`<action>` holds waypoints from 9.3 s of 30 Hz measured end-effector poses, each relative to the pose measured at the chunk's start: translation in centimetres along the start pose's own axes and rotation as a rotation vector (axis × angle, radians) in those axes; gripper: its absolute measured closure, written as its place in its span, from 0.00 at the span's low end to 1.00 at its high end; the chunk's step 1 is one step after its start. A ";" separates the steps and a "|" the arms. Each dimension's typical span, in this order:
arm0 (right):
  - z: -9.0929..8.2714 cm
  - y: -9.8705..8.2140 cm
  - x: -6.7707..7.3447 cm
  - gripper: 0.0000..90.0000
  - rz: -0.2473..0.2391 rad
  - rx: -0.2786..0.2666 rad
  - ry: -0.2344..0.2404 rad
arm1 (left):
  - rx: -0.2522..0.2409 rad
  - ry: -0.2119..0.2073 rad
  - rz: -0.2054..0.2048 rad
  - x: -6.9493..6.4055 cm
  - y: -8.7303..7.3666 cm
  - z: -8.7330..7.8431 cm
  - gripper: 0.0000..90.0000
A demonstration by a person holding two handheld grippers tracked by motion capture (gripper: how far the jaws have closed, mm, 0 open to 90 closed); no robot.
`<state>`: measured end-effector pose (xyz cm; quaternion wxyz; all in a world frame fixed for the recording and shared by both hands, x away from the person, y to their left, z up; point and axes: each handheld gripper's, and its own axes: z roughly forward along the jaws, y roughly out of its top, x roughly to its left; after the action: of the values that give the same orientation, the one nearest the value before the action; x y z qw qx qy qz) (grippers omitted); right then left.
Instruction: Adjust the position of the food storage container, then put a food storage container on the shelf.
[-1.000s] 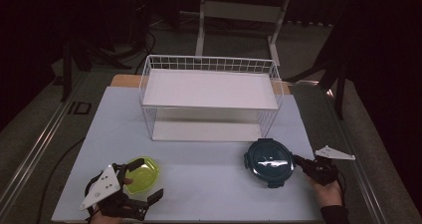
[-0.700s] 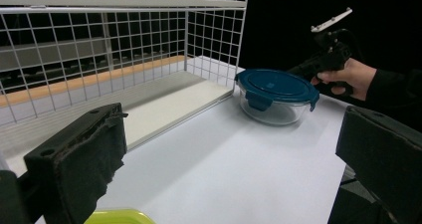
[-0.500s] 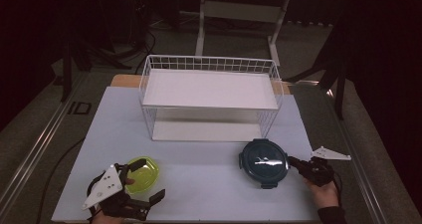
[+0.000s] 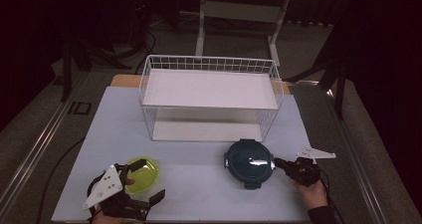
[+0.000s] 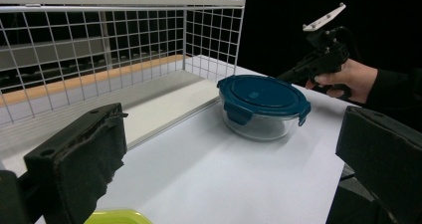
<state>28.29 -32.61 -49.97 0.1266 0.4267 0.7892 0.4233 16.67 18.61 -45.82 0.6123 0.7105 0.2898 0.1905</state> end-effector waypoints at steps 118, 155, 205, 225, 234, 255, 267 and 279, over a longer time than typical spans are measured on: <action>-1.7 5.3 8.4 0.25 -0.176 -0.254 0.093 | 0.332 -0.118 -0.216 2.7 5.8 10.9 0.00; 2.7 4.4 5.7 0.32 0.206 0.056 0.243 | 0.722 -0.004 -0.732 5.7 0.5 15.9 0.50; 6.1 3.9 4.9 0.59 0.608 0.265 0.398 | 0.700 -0.039 -0.787 4.6 -0.1 15.2 0.66; 4.9 4.3 5.4 0.63 0.543 0.253 0.419 | 0.669 0.004 -0.763 3.5 0.5 14.8 0.71; 4.2 5.2 5.5 0.63 0.532 0.226 0.441 | 0.651 0.008 -0.737 3.6 2.3 14.5 0.71; 0.6 13.5 6.8 0.64 0.441 0.106 0.468 | 0.528 0.052 -0.637 4.5 11.9 12.2 0.71; -0.5 18.6 7.1 0.64 0.402 0.043 0.483 | 0.493 0.083 -0.575 6.0 17.2 11.7 0.71; -0.3 22.8 6.1 0.63 0.402 0.015 0.471 | 0.473 0.102 -0.571 8.4 20.4 12.9 0.71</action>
<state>37.35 -21.68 -31.16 -0.1492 0.4653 0.6997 0.5212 34.75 12.52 -28.86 0.4443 0.7127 0.5424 -0.0248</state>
